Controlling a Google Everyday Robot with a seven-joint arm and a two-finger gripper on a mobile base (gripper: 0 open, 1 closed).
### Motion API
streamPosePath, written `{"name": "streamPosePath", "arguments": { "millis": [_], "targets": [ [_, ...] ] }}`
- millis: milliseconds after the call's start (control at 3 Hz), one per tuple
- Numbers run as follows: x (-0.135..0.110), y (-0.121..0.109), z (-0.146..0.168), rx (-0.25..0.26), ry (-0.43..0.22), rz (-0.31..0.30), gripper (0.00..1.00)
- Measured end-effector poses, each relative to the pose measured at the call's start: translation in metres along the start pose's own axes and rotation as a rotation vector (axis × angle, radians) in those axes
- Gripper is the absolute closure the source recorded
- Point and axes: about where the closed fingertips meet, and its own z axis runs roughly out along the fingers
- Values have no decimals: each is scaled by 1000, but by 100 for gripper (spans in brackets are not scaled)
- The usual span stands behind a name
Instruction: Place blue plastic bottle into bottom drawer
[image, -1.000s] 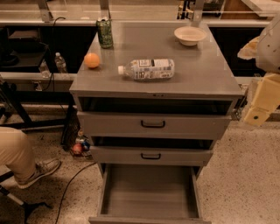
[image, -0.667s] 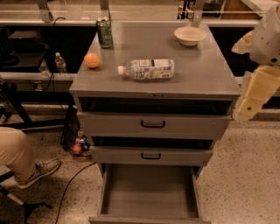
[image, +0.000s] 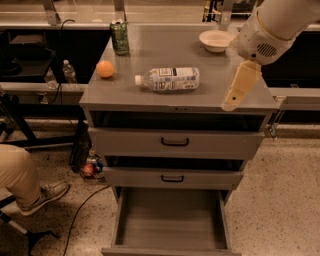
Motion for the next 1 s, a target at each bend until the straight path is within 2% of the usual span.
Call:
{"name": "streamPosePath", "arguments": {
  "millis": [333, 1000],
  "targets": [
    [0, 0, 0, 0, 0, 0, 0],
    [-23, -46, 49, 32, -93, -64, 0]
  ]
}}
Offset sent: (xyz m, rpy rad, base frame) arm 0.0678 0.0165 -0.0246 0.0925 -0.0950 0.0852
